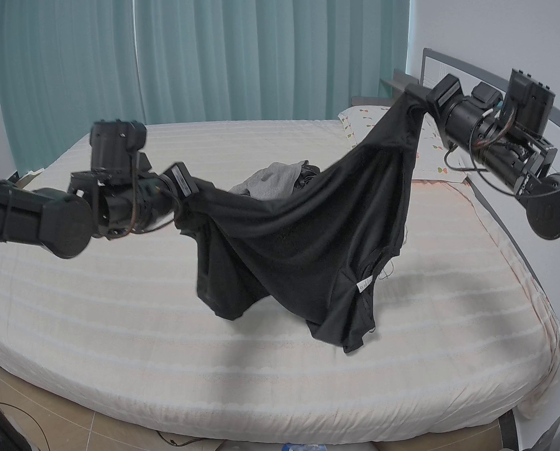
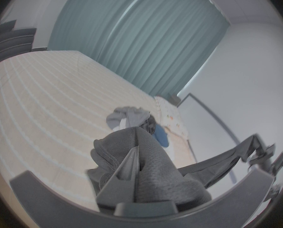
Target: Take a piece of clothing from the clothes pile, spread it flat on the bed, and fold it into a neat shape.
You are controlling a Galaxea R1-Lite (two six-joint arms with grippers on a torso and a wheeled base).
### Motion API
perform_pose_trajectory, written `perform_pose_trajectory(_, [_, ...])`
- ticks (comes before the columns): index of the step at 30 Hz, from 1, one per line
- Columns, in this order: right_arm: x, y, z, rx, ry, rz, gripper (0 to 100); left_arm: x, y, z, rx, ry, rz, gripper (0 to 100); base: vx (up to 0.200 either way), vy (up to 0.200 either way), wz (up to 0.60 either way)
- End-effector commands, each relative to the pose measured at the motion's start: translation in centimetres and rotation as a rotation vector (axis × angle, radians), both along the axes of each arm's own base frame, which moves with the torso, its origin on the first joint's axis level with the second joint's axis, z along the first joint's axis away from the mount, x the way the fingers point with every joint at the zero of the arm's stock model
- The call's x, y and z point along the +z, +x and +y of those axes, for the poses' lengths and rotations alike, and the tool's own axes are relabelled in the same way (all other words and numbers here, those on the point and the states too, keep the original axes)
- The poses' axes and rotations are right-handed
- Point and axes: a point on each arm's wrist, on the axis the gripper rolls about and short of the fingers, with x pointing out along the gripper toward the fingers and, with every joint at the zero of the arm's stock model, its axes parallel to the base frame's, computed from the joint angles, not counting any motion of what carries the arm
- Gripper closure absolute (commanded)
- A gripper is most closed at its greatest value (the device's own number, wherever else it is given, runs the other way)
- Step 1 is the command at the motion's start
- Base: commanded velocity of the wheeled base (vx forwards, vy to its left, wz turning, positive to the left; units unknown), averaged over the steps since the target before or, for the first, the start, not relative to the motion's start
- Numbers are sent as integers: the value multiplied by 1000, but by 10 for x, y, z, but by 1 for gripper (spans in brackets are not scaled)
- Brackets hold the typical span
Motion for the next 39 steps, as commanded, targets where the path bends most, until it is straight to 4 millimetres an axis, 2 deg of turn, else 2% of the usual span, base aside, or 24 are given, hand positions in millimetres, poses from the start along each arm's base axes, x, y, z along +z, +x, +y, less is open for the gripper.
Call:
perform_pose_trajectory(1, [4,0,-14,-30,8,-11,100,40,-24,18,7,-87,-74,100,0,0,0])
perform_pose_trajectory(5, [-44,-1,-9,-8,-46,141,100,17,-27,18,-36,-116,28,100,0,0,0])
perform_pose_trajectory(10, [-86,-5,-2,30,-91,256,100,-10,-32,17,-33,-125,129,100,0,0,0])
perform_pose_trajectory(11, [-89,-5,-1,33,-92,260,100,-11,-32,17,-36,-127,135,100,0,0,0])
perform_pose_trajectory(13, [-106,-5,6,55,-95,277,100,-27,-38,15,-80,-144,205,100,0,0,0])
perform_pose_trajectory(19, [-126,-12,14,95,-71,314,100,-52,-47,15,-103,-153,301,100,0,0,0])
perform_pose_trajectory(25, [-145,-21,15,114,-50,401,100,-66,-55,12,-108,-180,295,100,0,0,0])
perform_pose_trajectory(35, [-152,-20,15,113,-51,425,100,-72,-56,12,-74,-275,311,100,-180,0,0])
perform_pose_trajectory(39, [-155,-22,15,114,-56,437,100,-80,-51,10,-67,-273,319,100,0,0,0])
